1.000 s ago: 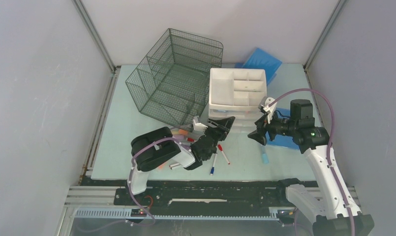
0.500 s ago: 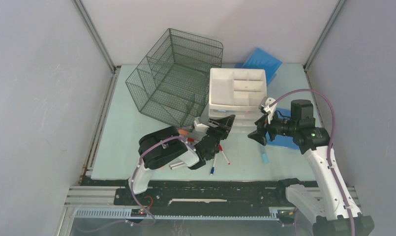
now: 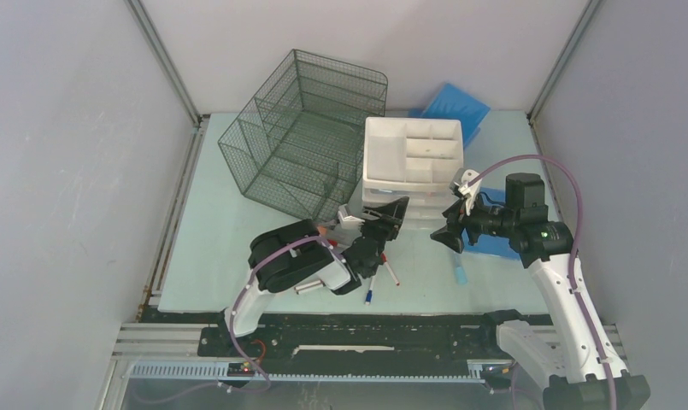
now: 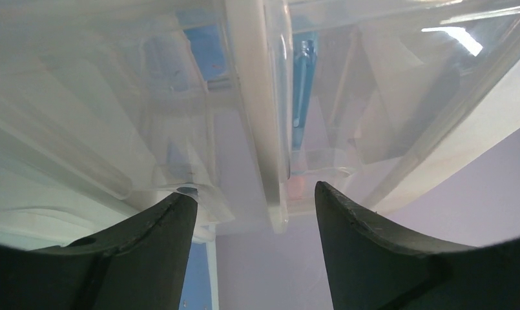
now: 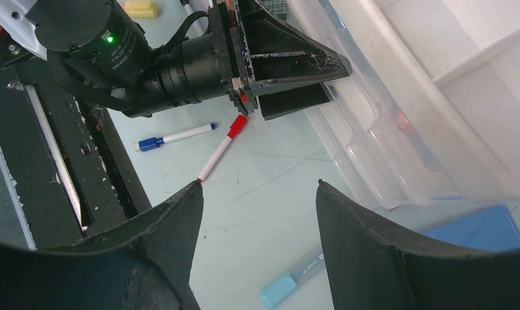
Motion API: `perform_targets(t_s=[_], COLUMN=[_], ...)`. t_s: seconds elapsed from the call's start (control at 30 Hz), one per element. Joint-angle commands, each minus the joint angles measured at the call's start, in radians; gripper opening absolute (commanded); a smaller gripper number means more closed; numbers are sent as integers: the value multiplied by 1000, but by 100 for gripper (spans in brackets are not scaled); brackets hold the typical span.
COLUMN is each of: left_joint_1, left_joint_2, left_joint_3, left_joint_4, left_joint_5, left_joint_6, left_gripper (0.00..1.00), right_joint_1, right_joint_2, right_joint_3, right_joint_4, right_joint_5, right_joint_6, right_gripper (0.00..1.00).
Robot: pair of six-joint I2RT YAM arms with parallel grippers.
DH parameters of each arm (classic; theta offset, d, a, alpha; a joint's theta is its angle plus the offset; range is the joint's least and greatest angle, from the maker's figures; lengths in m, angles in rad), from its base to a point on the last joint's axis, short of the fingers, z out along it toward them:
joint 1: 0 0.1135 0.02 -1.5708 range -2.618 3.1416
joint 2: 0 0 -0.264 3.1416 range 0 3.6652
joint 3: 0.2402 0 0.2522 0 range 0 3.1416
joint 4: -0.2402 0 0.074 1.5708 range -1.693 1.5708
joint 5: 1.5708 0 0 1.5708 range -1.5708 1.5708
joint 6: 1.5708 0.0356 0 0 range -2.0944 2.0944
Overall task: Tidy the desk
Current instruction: Move the storage box to the center of the board.
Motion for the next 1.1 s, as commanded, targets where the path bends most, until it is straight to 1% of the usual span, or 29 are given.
perform_targets(t_s=[0.0, 0.07, 0.13, 0.2, 0.3, 0.6, 1.07], left_joint_1=[10, 12, 15, 21, 25, 21, 5], left_joint_2=[4, 6, 8, 9, -6, -94, -139], left_joint_3=[38, 41, 44, 46, 34, -27, -126], left_joint_4=[77, 78, 79, 80, 82, 85, 87], left_joint_5=[-39, -36, -22, 3, 16, 76, 111], left_joint_6=[32, 29, 18, 2, 10, 67, 14], left_gripper=[68, 66, 58, 52, 48, 48, 53], right_joint_1=[-7, -7, -7, -7, -7, -7, -17], right_joint_2=[-13, -14, -14, -12, -12, -13, -16], right_joint_3=[35, 35, 35, 35, 36, 35, 35], right_joint_4=[17, 16, 16, 15, 14, 10, 9], right_joint_5=[-10, -10, -10, -8, -7, -4, -13], right_joint_6=[3, 1, 0, -1, -4, -7, -7], right_gripper=[72, 72, 72, 72, 72, 73, 73])
